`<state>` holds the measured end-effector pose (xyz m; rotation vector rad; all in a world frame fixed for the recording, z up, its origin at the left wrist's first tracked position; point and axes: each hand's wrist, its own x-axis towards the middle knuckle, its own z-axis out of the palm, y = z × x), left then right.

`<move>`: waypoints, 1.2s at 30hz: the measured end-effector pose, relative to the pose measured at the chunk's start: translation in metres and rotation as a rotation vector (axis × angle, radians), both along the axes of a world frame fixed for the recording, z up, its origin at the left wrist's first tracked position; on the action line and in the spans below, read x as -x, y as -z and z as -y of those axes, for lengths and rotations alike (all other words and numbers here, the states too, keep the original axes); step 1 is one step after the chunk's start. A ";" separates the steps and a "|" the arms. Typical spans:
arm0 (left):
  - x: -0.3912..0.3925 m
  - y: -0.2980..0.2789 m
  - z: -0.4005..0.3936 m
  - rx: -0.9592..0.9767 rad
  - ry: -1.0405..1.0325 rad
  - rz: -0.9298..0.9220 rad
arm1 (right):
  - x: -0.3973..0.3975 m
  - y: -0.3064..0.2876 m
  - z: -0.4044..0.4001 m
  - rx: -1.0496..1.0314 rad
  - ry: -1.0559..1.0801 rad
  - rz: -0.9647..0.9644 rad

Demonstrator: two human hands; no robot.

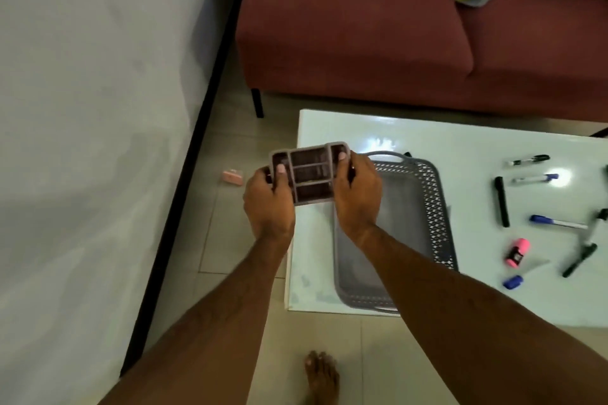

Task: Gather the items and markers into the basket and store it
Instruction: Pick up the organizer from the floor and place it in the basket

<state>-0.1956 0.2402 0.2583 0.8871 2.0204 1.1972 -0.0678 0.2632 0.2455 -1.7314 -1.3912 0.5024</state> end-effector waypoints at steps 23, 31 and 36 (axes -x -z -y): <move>-0.123 0.031 -0.036 0.269 0.494 -0.314 | -0.131 0.071 -0.048 0.395 0.171 0.118; -0.134 0.035 -0.051 0.391 0.489 -0.302 | -0.130 0.072 -0.051 0.424 0.171 0.107; -0.134 0.028 -0.058 0.438 0.452 -0.265 | -0.129 0.065 -0.053 0.457 0.155 0.103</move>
